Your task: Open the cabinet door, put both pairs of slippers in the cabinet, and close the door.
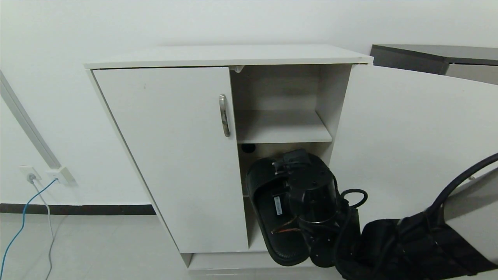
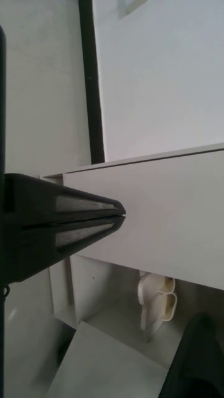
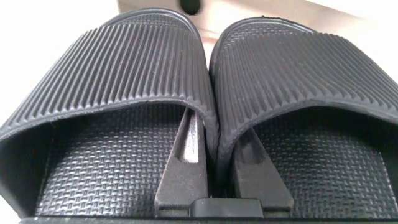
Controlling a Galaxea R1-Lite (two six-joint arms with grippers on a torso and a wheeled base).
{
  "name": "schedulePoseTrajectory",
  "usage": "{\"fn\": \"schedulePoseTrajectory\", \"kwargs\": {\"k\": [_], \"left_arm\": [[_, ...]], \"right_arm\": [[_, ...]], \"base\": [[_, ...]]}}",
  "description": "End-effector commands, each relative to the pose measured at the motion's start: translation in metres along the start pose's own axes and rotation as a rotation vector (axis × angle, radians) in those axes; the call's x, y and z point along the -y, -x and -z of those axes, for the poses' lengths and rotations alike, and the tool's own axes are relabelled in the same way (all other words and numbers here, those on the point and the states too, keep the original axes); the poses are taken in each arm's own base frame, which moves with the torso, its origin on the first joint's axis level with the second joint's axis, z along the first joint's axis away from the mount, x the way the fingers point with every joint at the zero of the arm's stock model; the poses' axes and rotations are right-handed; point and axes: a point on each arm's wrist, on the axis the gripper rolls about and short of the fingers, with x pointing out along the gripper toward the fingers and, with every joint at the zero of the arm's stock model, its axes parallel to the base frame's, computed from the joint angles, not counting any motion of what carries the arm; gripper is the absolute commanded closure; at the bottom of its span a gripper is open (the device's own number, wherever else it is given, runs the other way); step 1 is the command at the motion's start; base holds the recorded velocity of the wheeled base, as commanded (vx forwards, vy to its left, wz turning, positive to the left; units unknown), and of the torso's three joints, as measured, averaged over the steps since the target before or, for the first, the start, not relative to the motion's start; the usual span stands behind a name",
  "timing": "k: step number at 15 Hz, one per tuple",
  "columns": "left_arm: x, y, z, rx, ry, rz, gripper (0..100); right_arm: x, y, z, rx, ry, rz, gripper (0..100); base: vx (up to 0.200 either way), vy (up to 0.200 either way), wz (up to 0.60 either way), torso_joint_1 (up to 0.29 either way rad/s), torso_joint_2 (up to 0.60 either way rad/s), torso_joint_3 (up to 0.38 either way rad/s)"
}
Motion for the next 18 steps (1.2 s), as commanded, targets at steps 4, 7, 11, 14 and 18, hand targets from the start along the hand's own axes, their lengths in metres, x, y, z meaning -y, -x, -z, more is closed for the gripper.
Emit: {"fn": "schedulePoseTrajectory", "kwargs": {"k": [4,7,11,14,18], "left_arm": [[0.0,0.0,0.0,-0.002,0.0,0.0,100],[0.0,0.0,0.0,-0.002,0.0,0.0,100],[0.0,0.0,0.0,-0.002,0.0,0.0,100],[0.0,0.0,0.0,-0.002,0.0,0.0,100],[0.0,0.0,0.0,-0.002,0.0,0.0,100]], "right_arm": [[-0.003,0.002,-0.053,-0.028,-0.101,0.067,100],[0.003,-0.005,-0.071,-0.001,-0.125,0.093,100],[0.006,-0.015,-0.069,-0.003,-0.124,0.118,100],[0.006,-0.016,-0.068,-0.006,-0.121,0.12,100],[0.004,-0.017,-0.065,-0.011,-0.117,0.12,100]], "base": [[0.0,0.0,0.0,0.0,0.0,0.0],[0.0,0.0,0.0,0.0,0.0,0.0],[0.0,0.0,0.0,0.0,0.0,0.0],[0.133,0.0,0.0,0.002,0.0,0.002],[0.2,0.0,0.0,0.0,0.0,0.01]]}}
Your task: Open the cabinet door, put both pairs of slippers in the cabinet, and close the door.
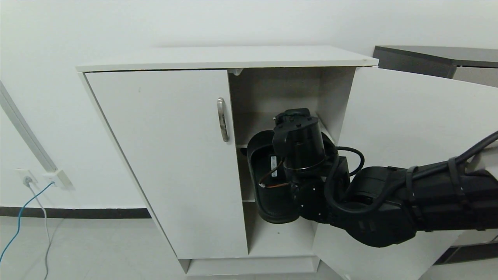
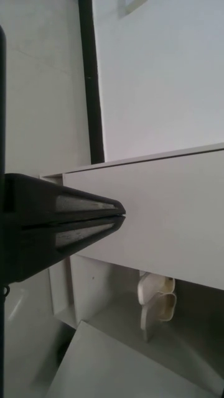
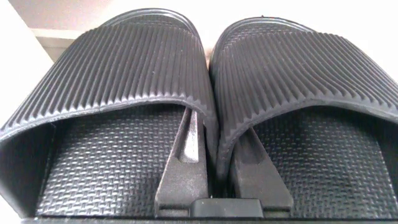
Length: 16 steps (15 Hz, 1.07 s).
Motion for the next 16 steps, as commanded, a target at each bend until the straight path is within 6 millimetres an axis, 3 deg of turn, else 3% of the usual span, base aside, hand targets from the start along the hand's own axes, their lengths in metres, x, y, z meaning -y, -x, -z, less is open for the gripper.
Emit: {"fn": "schedulePoseTrajectory", "kwargs": {"k": [1,6,9,16], "left_arm": [[0.0,0.0,0.0,-0.002,0.0,0.0,100],[0.0,0.0,0.0,-0.002,0.0,0.0,100],[0.0,0.0,0.0,-0.002,0.001,0.0,100],[0.0,0.0,0.0,-0.002,0.001,0.0,100]], "right_arm": [[0.0,-0.001,0.001,-0.002,0.002,0.002,100],[0.0,-0.001,0.001,-0.003,0.003,0.002,100],[-0.001,-0.006,0.003,-0.005,0.0,-0.001,100],[-0.004,-0.049,-0.012,-0.029,-0.008,0.039,100]], "base": [[0.2,0.0,0.0,0.002,0.0,-0.007],[0.2,0.0,0.0,0.003,0.0,0.002],[0.0,0.0,0.0,0.0,0.0,0.0],[0.0,0.0,0.0,0.0,0.0,0.0]]}}
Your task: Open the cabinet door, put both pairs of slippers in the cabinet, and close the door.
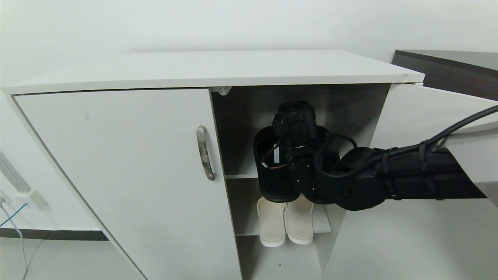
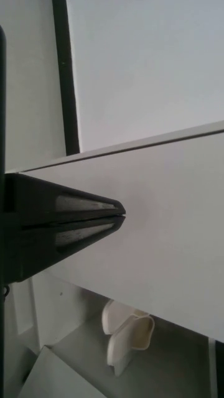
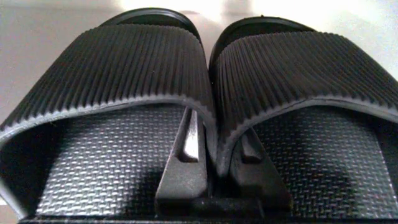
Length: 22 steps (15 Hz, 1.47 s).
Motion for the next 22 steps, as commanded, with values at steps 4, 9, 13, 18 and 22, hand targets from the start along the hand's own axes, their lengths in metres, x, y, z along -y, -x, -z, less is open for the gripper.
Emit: {"fn": "schedulePoseTrajectory", "kwargs": {"k": [4,9,13,18,22], "left_arm": [[0.0,0.0,0.0,-0.002,0.0,0.0,100],[0.0,0.0,0.0,-0.002,0.0,0.0,100],[0.0,0.0,0.0,-0.002,0.0,0.0,100],[0.0,0.0,0.0,-0.002,0.0,0.0,100],[0.0,0.0,0.0,-0.002,0.0,0.0,100]], "right_arm": [[-0.01,-0.033,-0.009,-0.047,-0.022,-0.012,100],[-0.013,-0.057,-0.008,-0.031,-0.04,0.021,100],[-0.013,-0.058,-0.007,-0.03,-0.028,0.023,100],[-0.008,-0.047,-0.012,-0.035,-0.022,0.017,0],[-0.002,-0.007,-0.022,-0.023,-0.024,-0.026,0]], "base": [[0.0,0.0,0.0,0.0,0.0,0.0],[0.0,0.0,0.0,0.0,0.0,0.0],[0.0,0.0,0.0,0.0,0.0,0.0],[0.0,0.0,0.0,0.0,0.0,0.0],[0.0,0.0,0.0,0.0,0.0,0.0]]}}
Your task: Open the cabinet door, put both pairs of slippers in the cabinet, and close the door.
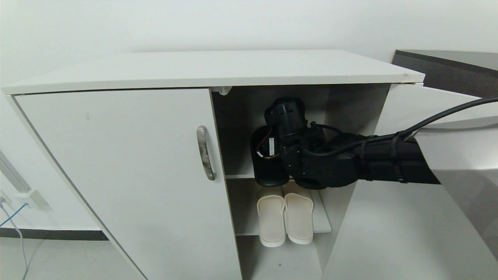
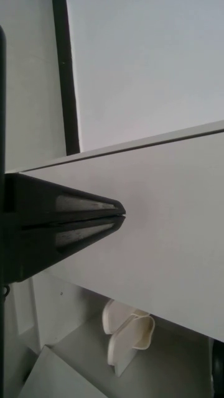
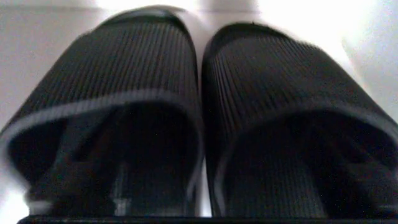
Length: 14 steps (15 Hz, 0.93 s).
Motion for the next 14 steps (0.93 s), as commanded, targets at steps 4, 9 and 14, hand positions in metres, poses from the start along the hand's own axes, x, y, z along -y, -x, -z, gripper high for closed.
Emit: {"fn": "schedulePoseTrajectory", "kwargs": {"k": [4,9,14], "left_arm": [[0.0,0.0,0.0,-0.002,0.0,0.0,100],[0.0,0.0,0.0,-0.002,0.0,0.0,100],[0.0,0.0,0.0,-0.002,0.0,0.0,100]], "right_arm": [[0.019,0.063,-0.009,0.036,-0.018,-0.085,0],[0.045,0.117,0.011,0.088,0.024,-0.297,0],[0.074,0.141,0.032,0.168,0.061,-0.473,0]], "base": [[0.0,0.0,0.0,0.0,0.0,0.0],[0.0,0.0,0.0,0.0,0.0,0.0],[0.0,0.0,0.0,0.0,0.0,0.0]]}}
